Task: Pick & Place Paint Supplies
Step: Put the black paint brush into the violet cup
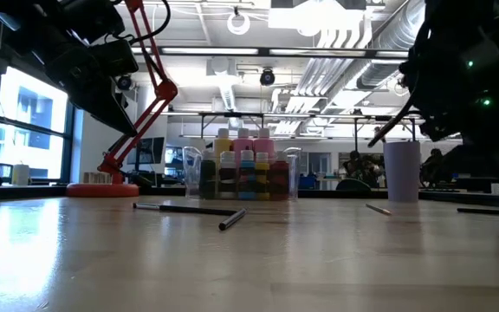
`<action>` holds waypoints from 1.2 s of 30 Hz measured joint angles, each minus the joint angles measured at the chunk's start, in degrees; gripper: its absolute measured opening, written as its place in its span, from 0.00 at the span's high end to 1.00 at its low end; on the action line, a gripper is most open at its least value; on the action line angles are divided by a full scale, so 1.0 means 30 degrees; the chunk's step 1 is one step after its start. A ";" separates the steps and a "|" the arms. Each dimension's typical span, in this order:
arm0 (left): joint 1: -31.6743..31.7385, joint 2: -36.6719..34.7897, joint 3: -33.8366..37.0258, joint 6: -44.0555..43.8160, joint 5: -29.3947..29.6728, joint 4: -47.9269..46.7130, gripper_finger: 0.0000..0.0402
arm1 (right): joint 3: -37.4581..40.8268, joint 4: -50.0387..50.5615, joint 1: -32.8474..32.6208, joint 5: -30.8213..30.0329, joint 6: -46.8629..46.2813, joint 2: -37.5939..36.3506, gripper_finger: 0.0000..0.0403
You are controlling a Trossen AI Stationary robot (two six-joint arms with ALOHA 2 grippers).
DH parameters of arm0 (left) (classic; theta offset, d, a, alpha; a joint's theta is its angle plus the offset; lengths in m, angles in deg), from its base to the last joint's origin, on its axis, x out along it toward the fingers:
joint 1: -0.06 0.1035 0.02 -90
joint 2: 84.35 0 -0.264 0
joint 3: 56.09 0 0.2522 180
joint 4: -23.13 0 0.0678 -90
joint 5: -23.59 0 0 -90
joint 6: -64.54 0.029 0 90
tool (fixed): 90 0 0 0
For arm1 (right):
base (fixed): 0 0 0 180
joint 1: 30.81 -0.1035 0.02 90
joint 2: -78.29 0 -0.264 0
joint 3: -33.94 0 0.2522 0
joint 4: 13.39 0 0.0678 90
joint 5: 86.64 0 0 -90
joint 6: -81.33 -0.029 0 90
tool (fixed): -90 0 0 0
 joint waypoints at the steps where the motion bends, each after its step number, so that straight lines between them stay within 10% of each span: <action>1: 0.0000 0.0000 0.0000 0.0000 0.0007 -0.0006 0.75 | 0.0003 0.0010 0.0075 0.0201 0.0258 0.0084 0.99; 36: 0.0000 -0.0007 0.0007 0.0000 0.0066 -0.0015 0.75 | 0.0027 -0.4582 0.0211 0.5327 0.1320 -0.0141 0.99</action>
